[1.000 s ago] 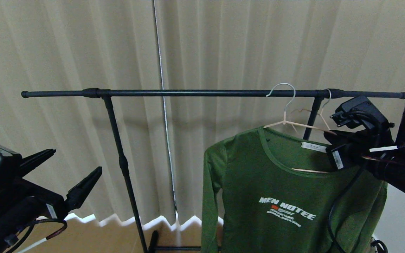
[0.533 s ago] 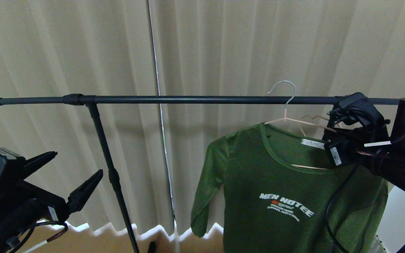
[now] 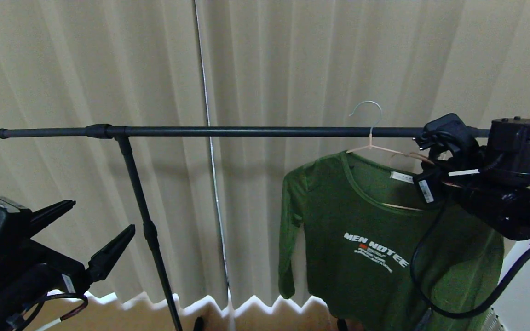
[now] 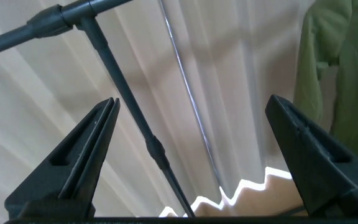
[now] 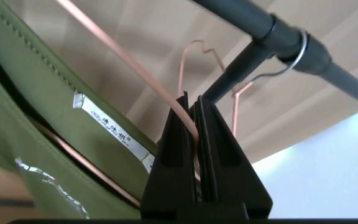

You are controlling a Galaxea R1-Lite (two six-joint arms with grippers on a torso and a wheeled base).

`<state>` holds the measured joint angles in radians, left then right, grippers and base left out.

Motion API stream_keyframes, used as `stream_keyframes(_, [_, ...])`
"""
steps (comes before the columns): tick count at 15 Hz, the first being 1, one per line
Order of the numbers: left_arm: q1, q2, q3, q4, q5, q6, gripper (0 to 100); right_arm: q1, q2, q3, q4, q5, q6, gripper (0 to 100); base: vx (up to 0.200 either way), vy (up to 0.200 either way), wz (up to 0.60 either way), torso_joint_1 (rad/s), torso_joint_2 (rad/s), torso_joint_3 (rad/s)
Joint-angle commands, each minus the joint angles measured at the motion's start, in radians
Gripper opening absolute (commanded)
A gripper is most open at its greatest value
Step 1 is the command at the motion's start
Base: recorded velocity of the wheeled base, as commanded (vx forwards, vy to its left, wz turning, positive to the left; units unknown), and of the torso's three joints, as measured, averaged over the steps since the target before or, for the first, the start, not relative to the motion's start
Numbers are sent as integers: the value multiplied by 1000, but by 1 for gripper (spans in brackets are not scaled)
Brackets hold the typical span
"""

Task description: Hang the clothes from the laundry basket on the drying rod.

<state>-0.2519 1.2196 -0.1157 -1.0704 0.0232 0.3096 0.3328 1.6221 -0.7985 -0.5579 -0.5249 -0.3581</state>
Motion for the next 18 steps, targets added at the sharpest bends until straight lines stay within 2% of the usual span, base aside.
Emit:
stream_keyframes(1, [0, 1, 4, 0, 0, 0, 100, -4, 88, -47, 0, -20, 1, 0, 0, 0, 0, 0, 0, 0])
stream_keyframes(3, [0, 1, 5, 0, 0, 0, 100, -4, 127, -85, 6, -35, -1, 0, 0, 0, 0, 0, 0, 0])
stream_keyframes(5, [0, 8, 5, 0, 0, 0, 100, -4, 183, -136, 9, -81, -1, 0, 0, 0, 0, 0, 0, 0])
stream_keyframes(10, [-6, 9, 5, 0, 0, 0, 100, 8, 243, -200, 16, -90, -5, 0, 0, 0, 0, 0, 0, 0])
stream_keyframes(11, [-7, 11, 7, 0, 0, 0, 100, 31, 262, -211, 16, -115, -5, 0, 0, 0, 0, 0, 0, 0])
stream_keyframes(18, [-7, 8, 7, 0, 0, 0, 100, 178, 262, -214, 47, -149, -5, 0, 0, 0, 0, 0, 0, 0])
